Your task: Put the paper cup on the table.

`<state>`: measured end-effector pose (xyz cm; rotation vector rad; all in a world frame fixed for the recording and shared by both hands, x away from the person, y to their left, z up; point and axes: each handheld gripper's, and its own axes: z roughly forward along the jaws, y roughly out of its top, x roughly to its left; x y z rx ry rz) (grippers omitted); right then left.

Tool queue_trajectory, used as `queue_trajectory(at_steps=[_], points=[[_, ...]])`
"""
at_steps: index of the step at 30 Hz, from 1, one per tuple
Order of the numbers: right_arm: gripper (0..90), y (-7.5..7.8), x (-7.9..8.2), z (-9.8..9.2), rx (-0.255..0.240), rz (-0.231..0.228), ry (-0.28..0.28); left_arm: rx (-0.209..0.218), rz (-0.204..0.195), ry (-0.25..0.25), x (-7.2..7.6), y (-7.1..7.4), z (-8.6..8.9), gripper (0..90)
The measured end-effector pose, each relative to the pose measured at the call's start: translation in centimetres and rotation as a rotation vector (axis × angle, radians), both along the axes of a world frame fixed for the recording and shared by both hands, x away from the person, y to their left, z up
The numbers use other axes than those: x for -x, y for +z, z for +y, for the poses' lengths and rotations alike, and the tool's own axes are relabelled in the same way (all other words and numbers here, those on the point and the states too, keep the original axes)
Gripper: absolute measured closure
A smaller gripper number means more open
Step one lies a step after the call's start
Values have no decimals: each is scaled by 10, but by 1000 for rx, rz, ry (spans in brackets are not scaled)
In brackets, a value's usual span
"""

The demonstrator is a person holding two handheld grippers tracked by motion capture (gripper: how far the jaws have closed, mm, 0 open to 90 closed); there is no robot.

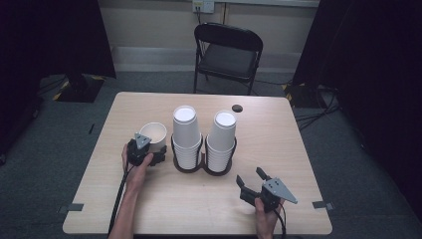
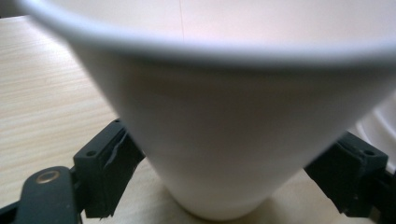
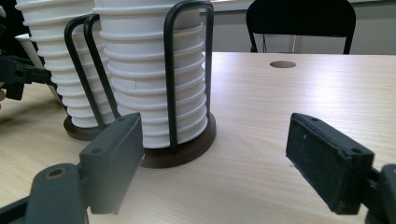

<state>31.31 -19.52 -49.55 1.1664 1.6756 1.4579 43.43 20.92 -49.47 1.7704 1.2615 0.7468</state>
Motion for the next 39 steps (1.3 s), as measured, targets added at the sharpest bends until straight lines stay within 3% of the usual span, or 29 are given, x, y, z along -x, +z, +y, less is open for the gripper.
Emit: queue_trajectory(at_steps=[4, 7, 9, 11, 13, 16, 23, 26, 30, 37, 39], points=[[185, 0, 0, 0, 1, 2, 3, 38, -25, -2, 6, 0, 1, 154], [185, 0, 0, 0, -1, 1, 4, 0, -32, 7, 10, 2, 0, 156], [185, 0, 1, 0, -1, -4, 7, 48, -47, 5, 15, 2, 2, 156], [185, 0, 0, 0, -3, -3, 6, 69, -65, 16, 20, 2, 2, 155], [185, 0, 0, 0, -2, -2, 8, 51, -62, 9, 24, 2, 4, 155], [185, 0, 1, 0, -2, -4, 8, 68, -92, 11, 31, 3, 6, 156], [185, 0, 1, -1, -4, -5, 10, 103, -96, -33, 54, 4, 10, 155], [185, 0, 1, 0, -3, -5, 11, 139, -103, -51, 63, 5, 10, 154], [187, 0, 1, 0, -1, -7, 11, 102, -126, -57, 77, 7, 4, 155], [186, 0, 1, 0, 1, -6, 12, 169, -149, -107, 109, 9, -5, 156], [187, 0, 0, 0, 2, -4, 15, 169, -163, -121, 116, 10, -8, 155]])
